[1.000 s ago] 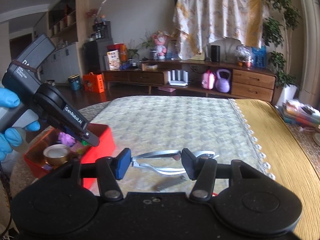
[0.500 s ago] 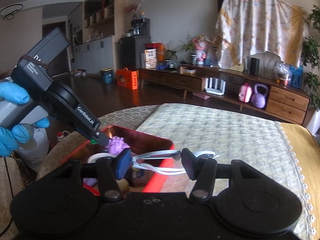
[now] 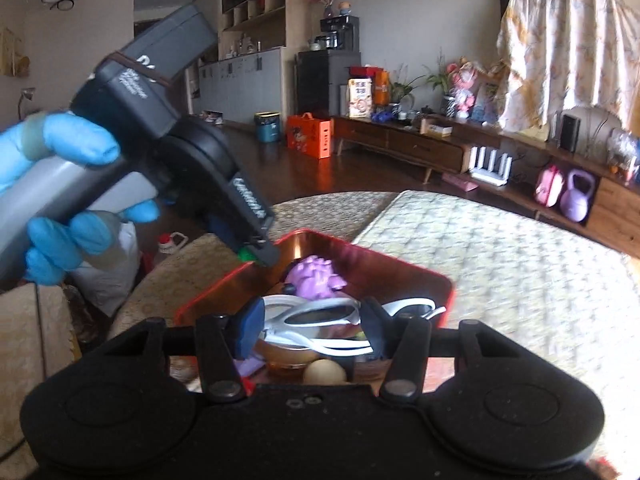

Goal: Organize rigid objects
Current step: 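Carry the pushpin and sunglasses over the red tin and lower them in, then open both tools over the tin and withdraw them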

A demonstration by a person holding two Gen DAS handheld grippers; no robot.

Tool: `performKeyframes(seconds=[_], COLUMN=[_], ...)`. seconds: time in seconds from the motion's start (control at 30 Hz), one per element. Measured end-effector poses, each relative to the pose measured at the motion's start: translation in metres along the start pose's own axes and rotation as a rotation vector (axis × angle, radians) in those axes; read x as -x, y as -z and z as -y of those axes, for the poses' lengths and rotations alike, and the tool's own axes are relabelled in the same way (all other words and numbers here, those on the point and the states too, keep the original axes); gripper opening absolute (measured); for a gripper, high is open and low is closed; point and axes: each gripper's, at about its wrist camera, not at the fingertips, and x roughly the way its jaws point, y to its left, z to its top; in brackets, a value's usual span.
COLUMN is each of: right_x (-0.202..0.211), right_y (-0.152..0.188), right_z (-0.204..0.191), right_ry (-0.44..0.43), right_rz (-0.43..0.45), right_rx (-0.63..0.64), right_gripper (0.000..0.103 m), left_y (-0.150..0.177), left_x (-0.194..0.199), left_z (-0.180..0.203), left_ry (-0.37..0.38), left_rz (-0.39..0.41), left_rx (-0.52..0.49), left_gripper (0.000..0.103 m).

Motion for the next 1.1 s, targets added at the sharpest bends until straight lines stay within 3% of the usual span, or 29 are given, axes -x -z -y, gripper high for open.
performKeyframes(seconds=[0.03, 0.07, 0.1, 0.4, 0.67, 0.93, 1.1], right_x=[-0.001, -0.002, -0.005, -0.009, -0.005, 0.004, 0.010], right_y=[0.000, 0.000, 0.001, 0.013, 0.023, 0.026, 0.029], right_z=[-0.004, -0.008, -0.010, -0.009, -0.005, -0.004, -0.004], right_ry=[0.000, -0.007, -0.016, -0.005, 0.004, 0.007, 0.020], right_rz=[-0.001, -0.007, -0.023, -0.084, -0.084, -0.066, -0.065], right_rx=[0.017, 0.034, 0.042, 0.004, -0.032, -0.062, -0.069], right_gripper=[0.050, 0.037, 0.017, 0.022, 0.030, 0.043, 0.046], left_y=[-0.001, -0.002, -0.003, 0.005, 0.014, 0.020, 0.025], left_x=[-0.001, -0.002, -0.003, -0.026, -0.042, -0.039, -0.036], left_z=[0.001, 0.002, 0.003, 0.009, 0.009, 0.009, 0.013], left_ry=[0.002, 0.001, 0.000, -0.003, -0.008, 0.000, 0.002], left_rz=[0.000, 0.003, 0.004, -0.037, -0.088, -0.088, -0.089], left_rx=[-0.004, -0.009, -0.015, -0.053, -0.045, -0.046, -0.052], left_gripper=[0.025, 0.025, 0.025, 0.025, 0.025, 0.025, 0.025])
